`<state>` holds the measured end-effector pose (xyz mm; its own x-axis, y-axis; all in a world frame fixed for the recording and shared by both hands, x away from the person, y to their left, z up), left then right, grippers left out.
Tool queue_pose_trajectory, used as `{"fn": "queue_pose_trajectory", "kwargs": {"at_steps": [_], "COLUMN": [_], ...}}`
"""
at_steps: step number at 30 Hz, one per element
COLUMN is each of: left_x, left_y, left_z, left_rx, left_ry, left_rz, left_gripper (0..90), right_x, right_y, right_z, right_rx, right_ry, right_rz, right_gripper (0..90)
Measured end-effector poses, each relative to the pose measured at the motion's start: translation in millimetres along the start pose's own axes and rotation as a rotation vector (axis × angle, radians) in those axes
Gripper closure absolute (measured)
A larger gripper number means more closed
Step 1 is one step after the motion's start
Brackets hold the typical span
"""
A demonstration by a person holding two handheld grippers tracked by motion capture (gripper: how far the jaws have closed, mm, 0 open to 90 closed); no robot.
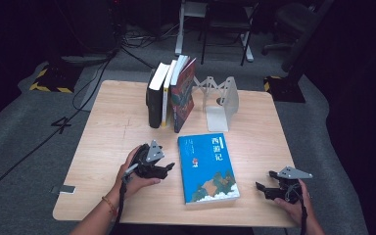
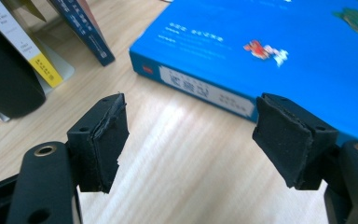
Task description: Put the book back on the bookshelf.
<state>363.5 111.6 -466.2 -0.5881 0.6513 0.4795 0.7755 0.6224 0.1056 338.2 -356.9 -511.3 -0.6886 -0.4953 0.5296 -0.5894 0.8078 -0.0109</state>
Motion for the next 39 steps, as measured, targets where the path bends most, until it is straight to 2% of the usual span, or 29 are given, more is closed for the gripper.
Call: {"fn": "queue_pose_trajectory", "kwargs": {"at_steps": [7,12,15,18,24,28,29,32,34,37,39], "left_x": [11.9,20.4,23.8,25.9,30.3,32.0,32.5,33.4,34.3,34.6,33.8], "left_y": [-12.7,-22.7,-29.6,-38.5,-47.4,-46.8,-45.5,-41.3,-38.8,-35.4,-30.3], "left_z": [11.9,21.6,27.9,36.3,47.1,52.0,54.5,59.3,62.1,64.0,66.6], "left_rx": [-0.03,-0.036,-0.029,-0.031,-0.025,-0.016,0.005,0.024,0.036,0.041,0.058], "left_ry": [0.04,0.044,0.056,0.088,0.11,0.13,0.13,0.145,0.146,0.139,0.128], "left_rz": [0.04,0.053,0.075,0.099,0.128,0.121,0.129,0.129,0.129,0.131,0.139], "left_gripper": [24.4,25.4,25.6,24.5,24.5,24.4,24.3,23.7,22.9,22.0,19.6], "right_x": [0.3,0.2,-0.7,-2.5,-6.9,-11.2,-12.5,-16.3,-16.8,-17.5,-18.1], "right_y": [1.3,2.7,7.6,14.0,30.7,46.1,49.8,58.0,59.0,57.7,57.4], "right_z": [-0.5,-1.1,-2.2,-3.9,-7.3,-10.8,-11.5,-14.2,-15.5,-14.7,-15.3], "right_rx": [0.001,0.008,0.024,0.039,0.096,0.141,0.143,0.16,0.171,0.16,0.164], "right_ry": [0.005,0.007,0.011,0.017,0.022,0.03,0.031,0.034,0.04,0.035,0.035], "right_rz": [-0.004,-0.014,-0.037,-0.063,-0.144,-0.207,-0.221,-0.244,-0.241,-0.249,-0.259], "right_gripper": [22.8,23.3,23.6,23.6,23.5,23.0,22.5,22.3,21.4,21.1,22.1]}}
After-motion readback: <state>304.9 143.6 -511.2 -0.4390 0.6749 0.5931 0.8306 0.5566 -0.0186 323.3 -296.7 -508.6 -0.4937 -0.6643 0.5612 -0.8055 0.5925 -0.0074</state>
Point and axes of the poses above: each handheld gripper's, and its own axes: x roughly backward along the jaws, z roughly out of its underside, y roughly to its left, the point moved 1 cm from there along -x, roughly forward along the jaws, and after that the axes turned 10 degrees about -y, right-handed, at the moved point
